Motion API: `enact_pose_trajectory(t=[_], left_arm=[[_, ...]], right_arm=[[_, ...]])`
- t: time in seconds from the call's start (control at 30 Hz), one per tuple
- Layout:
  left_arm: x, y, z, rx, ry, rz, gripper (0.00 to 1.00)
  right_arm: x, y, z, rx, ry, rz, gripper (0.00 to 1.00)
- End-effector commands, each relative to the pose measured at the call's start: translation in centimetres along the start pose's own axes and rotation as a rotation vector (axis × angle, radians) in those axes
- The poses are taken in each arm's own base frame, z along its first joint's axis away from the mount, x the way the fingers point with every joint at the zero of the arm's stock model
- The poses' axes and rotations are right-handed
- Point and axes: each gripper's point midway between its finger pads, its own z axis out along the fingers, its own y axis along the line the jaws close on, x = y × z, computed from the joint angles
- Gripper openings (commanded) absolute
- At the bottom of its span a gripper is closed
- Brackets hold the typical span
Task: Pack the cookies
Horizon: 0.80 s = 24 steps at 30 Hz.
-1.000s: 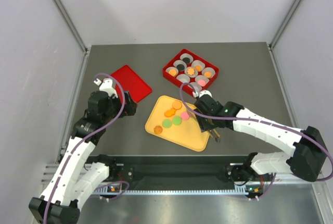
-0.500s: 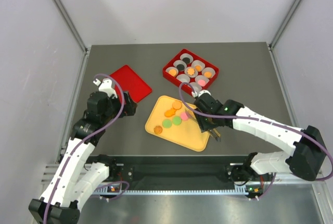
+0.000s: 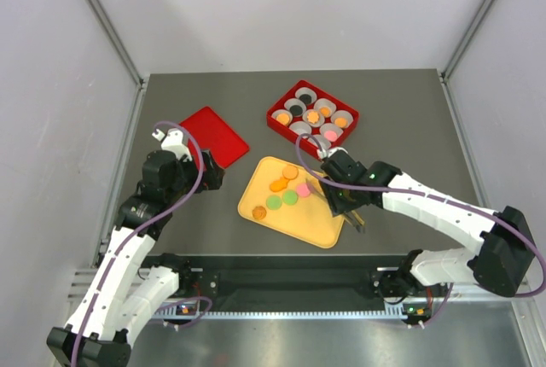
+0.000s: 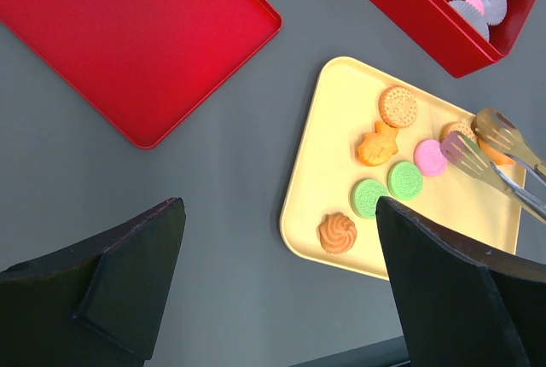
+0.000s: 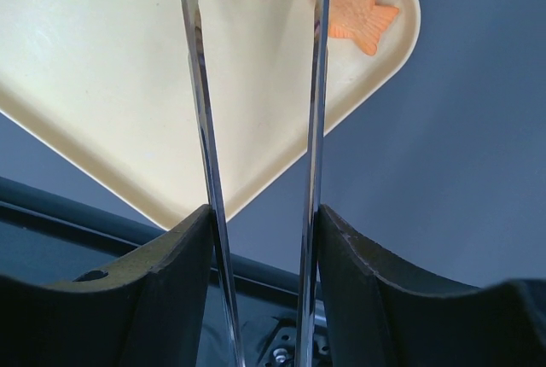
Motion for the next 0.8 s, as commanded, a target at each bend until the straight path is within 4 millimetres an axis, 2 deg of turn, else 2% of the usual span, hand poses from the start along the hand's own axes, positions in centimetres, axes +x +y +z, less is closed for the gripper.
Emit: enact_pose_trajectory(t=[0.0,0.33,0.77], left_arm=[[-0.46,-0.40,-0.06,0.023,-0.029,0.013,0.99],[-0.53,-0.44,-0.16,0.025,-0.033,0.012,0.99],[-0.69,-0.45,-0.34,0.025,-0.043,0.014,0.99]], right_arm=[[-1.65,-0.19,-1.32,-0.009,-0.049,0.012,0.49],[-1.67,-0.31,-1.68,-0.021,-0.055,0.024,0.47],[-1.84,0.40,-1.15,-0.043,-0.011,-0.006,0.45]])
